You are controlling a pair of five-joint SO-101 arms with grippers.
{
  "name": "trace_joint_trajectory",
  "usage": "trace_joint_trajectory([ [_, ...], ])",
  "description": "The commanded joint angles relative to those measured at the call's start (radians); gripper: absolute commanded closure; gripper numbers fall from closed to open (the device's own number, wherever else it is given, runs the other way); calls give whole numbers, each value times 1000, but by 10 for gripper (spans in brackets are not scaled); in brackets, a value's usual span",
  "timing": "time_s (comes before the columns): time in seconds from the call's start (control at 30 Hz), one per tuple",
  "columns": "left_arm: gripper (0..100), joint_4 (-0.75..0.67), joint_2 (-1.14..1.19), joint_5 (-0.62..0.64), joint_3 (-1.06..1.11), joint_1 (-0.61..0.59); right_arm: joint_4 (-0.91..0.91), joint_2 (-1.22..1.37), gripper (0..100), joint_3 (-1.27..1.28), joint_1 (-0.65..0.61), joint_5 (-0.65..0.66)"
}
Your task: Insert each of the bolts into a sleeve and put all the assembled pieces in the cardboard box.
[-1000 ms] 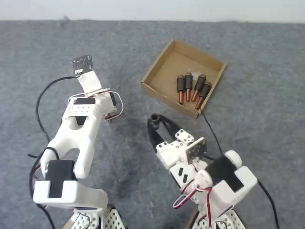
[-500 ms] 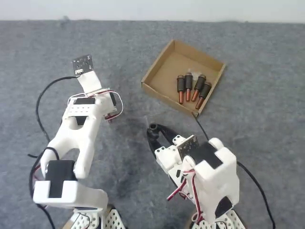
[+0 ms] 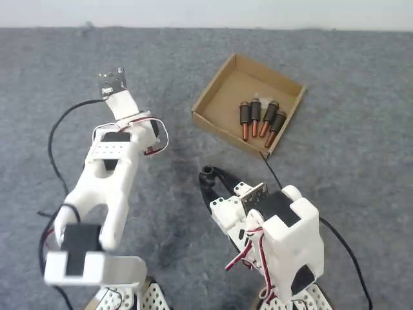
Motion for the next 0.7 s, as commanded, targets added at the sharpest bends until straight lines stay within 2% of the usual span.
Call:
trace_joint_trajectory([
  [0.0, 989, -26, -189, -6, 61, 55, -24, -2, 992, -25, 16, -8],
  [0.13, 989, -106, -325, -6, 191, 118, -24, -2, 992, -25, 16, -8],
  [0.4, 989, -512, -485, -5, 486, 141, -24, -2, 992, -25, 16, -8],
  [0.67, 989, -640, -497, -5, 541, 160, -24, -2, 992, -25, 16, -6],
])
